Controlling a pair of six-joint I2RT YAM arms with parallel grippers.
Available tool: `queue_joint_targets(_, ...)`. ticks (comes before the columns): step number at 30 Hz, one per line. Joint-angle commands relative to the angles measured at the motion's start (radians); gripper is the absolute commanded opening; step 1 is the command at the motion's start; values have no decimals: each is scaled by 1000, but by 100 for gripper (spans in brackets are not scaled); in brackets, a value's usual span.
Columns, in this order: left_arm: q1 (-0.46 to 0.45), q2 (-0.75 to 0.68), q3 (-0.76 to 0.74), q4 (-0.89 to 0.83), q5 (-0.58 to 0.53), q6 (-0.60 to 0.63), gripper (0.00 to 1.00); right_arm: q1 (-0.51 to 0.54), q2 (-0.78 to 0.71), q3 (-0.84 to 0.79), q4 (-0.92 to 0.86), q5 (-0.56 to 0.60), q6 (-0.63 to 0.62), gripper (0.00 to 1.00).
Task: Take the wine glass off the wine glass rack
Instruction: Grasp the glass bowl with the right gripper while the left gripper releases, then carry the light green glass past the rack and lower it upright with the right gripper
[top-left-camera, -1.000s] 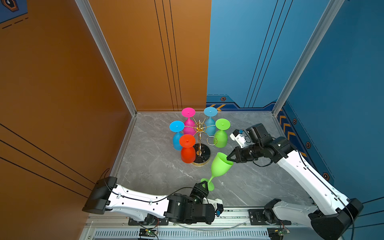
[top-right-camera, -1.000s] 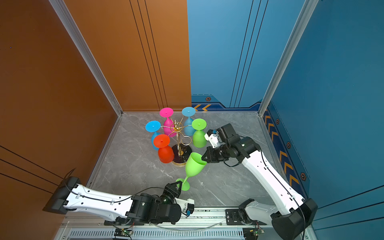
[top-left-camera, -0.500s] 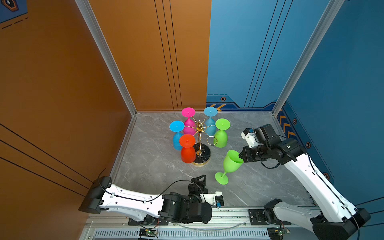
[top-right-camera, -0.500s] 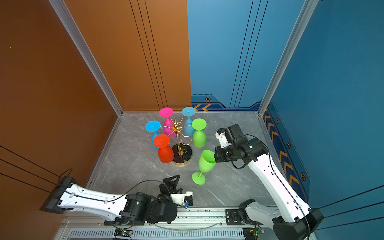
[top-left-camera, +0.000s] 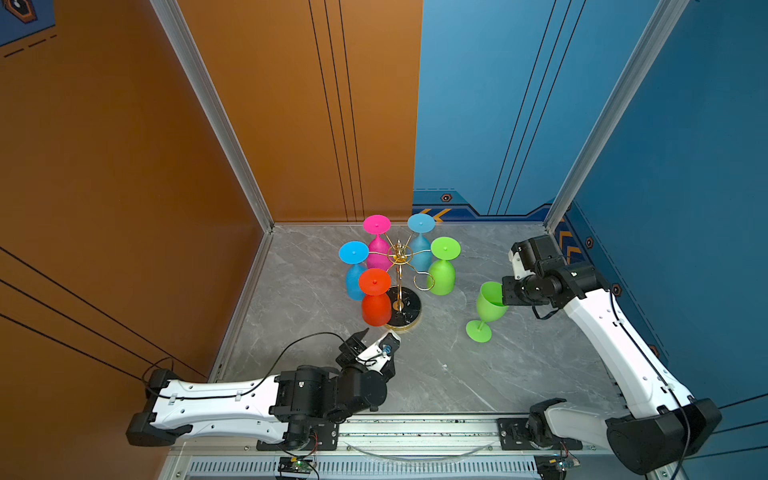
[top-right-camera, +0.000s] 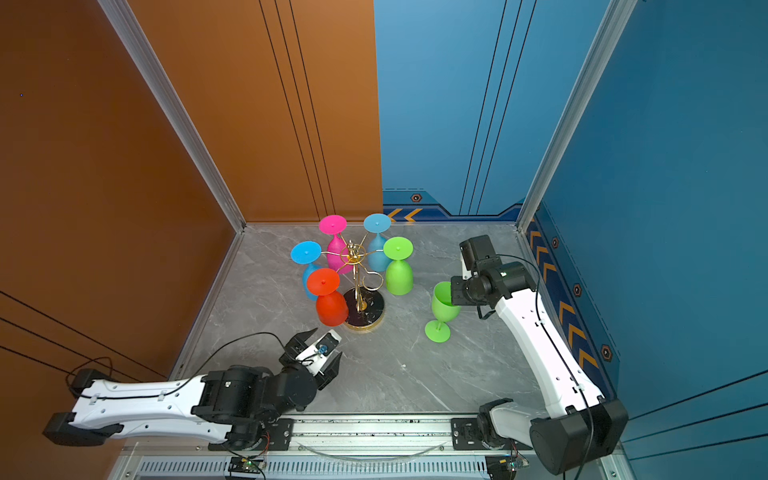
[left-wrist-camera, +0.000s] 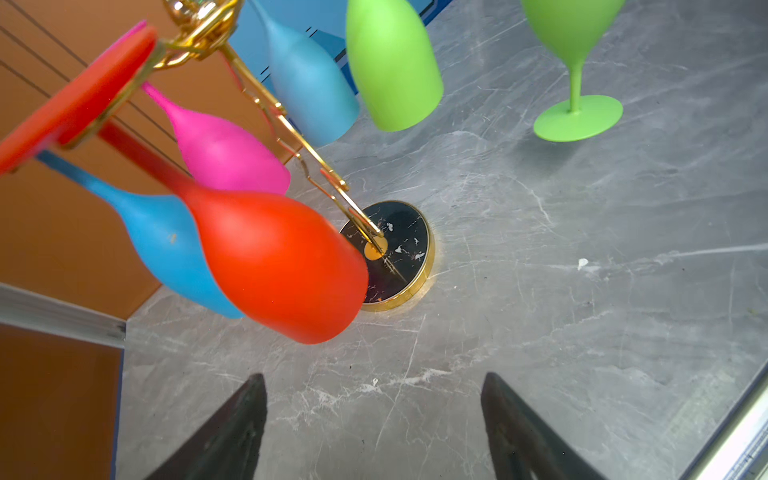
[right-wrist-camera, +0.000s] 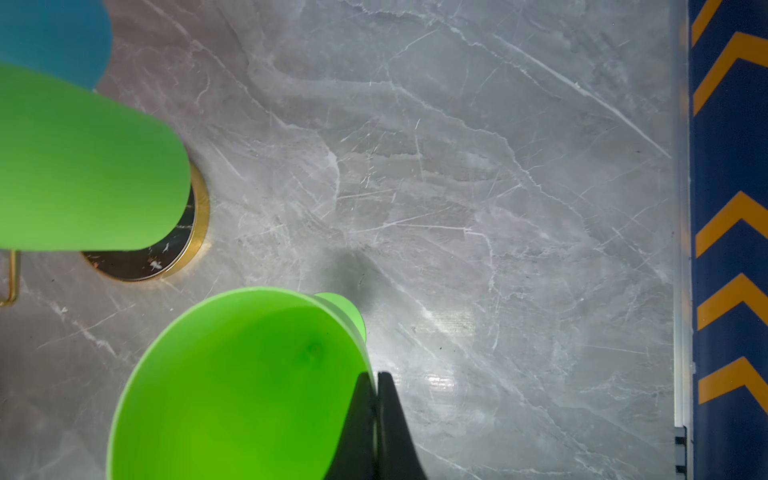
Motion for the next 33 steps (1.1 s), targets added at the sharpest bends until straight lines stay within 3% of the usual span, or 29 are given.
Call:
queue_joint_targets(1,67,-72,-27,-73,59,-106,82,-24,52,46,115,80,-13,0)
queue_joint_targets(10,283,-141,-7,-171,53,-168,83,-37,254,141,328,119,-16,0)
queue_joint_targets(16,454,-129,23,-206,105,-183,85,-32,431,314,348,110,-18,0)
queue_joint_targets(20,545,-171,17,-204,115,-193,92,-33,552,439,346,94,-33,0)
queue_joint_targets(28,656,-162,11,-175,171,-176,97,-36,793,725,321,31,-33,0)
queue_joint_targets(33,713,-148,-10,-109,293,-142,99,-32,941,912,282,15,-24,0)
